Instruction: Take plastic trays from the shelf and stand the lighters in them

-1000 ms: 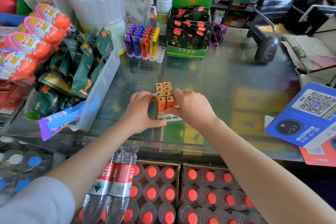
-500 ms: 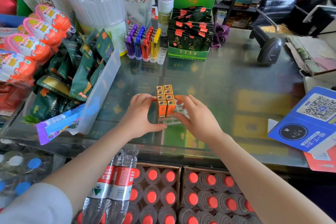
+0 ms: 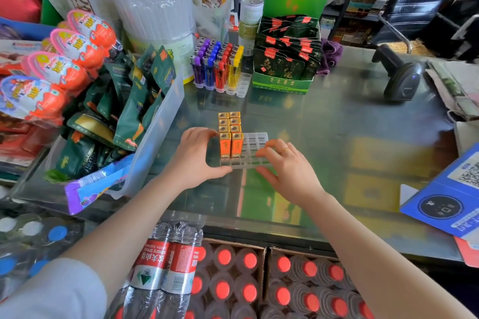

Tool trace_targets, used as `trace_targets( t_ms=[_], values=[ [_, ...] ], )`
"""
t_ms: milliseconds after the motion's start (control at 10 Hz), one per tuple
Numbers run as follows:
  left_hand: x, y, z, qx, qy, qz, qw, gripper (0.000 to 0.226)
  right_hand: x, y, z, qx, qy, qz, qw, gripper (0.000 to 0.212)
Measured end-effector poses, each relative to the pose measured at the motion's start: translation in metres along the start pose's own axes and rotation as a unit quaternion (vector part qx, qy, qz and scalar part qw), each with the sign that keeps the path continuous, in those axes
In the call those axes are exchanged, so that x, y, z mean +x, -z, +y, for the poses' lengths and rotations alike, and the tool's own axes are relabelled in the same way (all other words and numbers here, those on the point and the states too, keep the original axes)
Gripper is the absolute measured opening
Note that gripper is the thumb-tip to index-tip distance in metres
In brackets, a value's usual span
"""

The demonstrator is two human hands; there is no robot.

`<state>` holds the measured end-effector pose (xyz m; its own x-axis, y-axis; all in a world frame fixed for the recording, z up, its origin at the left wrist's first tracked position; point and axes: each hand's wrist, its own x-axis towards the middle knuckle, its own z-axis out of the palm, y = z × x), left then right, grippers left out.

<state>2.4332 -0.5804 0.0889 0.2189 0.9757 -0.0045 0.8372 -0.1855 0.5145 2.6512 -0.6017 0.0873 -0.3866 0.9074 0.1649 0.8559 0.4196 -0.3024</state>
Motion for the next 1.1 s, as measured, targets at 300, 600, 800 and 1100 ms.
trace_targets(
  t_ms=[300,600,800,1100],
  values=[
    [-0.013,0.052,0.012,0.035,-0.028,0.126,0.991,0.039,0.065,-0.014,-0.019,0.032,-0.064,-0.016,0.997,0.028],
    [-0.016,0.094,0.021,0.073,-0.065,0.142,0.985,0.029,0.123,-0.026,-0.031,-0.017,-0.095,-0.008,0.995,0.033],
    [-0.018,0.102,0.017,0.065,-0.072,0.148,0.984,0.036,0.136,-0.024,-0.035,-0.032,-0.117,-0.02,0.992,0.032],
    [-0.033,0.102,0.017,0.068,-0.103,0.153,0.98,0.038,0.107,-0.005,-0.047,-0.024,-0.09,0.043,0.995,0.045]
  ],
)
